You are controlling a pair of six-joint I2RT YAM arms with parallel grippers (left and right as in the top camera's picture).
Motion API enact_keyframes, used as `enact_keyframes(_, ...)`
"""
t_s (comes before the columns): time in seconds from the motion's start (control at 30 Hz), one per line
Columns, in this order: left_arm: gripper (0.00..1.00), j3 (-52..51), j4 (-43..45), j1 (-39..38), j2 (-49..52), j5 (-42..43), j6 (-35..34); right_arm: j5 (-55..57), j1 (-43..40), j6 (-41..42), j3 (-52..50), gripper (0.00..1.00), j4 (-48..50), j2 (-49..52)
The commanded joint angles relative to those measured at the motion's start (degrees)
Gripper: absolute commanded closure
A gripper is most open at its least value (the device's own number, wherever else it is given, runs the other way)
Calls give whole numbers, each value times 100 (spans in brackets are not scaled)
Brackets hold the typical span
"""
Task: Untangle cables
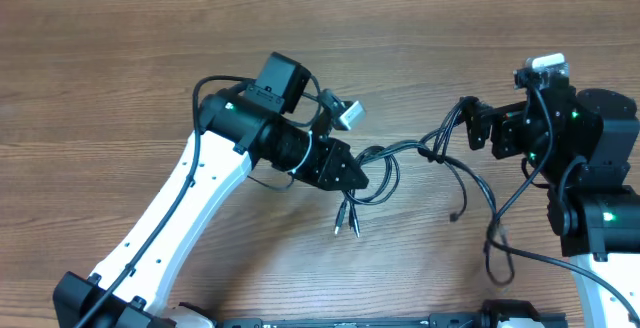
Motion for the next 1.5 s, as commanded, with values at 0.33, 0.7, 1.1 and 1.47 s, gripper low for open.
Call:
enact_keyframes(0.33, 96, 66, -271, 933, -37, -170, 160, 2371, -118, 922, 66, 0, -160, -9)
enact_keyframes(0.7, 96, 66, -271, 1368, -37, -931, -654, 3003, -118, 1788, 66, 0, -485, -9)
enact_keyframes(1.1, 96, 66, -153, 1423, -37, -2221, -1443, 3047, -212, 1915, 66, 0, -579, -11)
enact_keyframes(1.47, 96, 66, 201, 1412, -37, -2610, -1928, 2916, -337, 1932, 66, 0, -678, -11)
